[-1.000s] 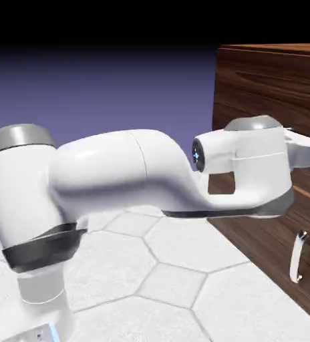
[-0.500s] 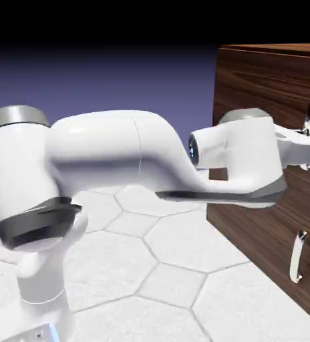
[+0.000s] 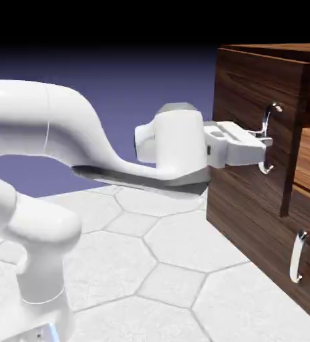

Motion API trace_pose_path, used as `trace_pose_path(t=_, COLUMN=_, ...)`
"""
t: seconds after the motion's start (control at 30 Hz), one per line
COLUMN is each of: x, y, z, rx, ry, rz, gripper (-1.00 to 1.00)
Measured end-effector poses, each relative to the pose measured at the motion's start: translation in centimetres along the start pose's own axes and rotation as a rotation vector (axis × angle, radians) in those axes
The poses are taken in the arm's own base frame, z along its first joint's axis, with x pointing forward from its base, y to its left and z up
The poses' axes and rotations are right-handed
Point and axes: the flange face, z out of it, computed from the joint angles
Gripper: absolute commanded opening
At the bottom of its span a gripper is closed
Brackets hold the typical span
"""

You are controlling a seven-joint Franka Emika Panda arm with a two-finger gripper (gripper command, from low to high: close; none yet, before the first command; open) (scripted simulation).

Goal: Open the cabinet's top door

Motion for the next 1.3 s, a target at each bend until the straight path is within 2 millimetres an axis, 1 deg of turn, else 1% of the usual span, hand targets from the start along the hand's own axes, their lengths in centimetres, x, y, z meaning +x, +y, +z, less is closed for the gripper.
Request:
trace_pose_path(t=0.2, x=-0.9, y=-1.0, z=-4.1, rx=-0.057, ry=0.056, rz=0.001, gripper=-1.00)
trace_pose_path(t=0.37, x=-1.8, y=-1.8, z=-7.1, rx=-0.100, ry=0.099, rz=0.000, gripper=-1.00)
trace_pose_path(t=0.67, x=-3.5, y=-3.5, z=-11.7, rx=-0.168, ry=0.168, rz=0.000, gripper=-1.00)
trace_pose_path(t=1.03, x=-5.2, y=-5.2, z=-15.5, rx=-0.229, ry=0.227, rz=0.001, gripper=-1.00)
trace_pose_path(t=1.3, x=-6.1, y=-6.1, z=-17.3, rx=-0.257, ry=0.256, rz=0.005, gripper=-1.00)
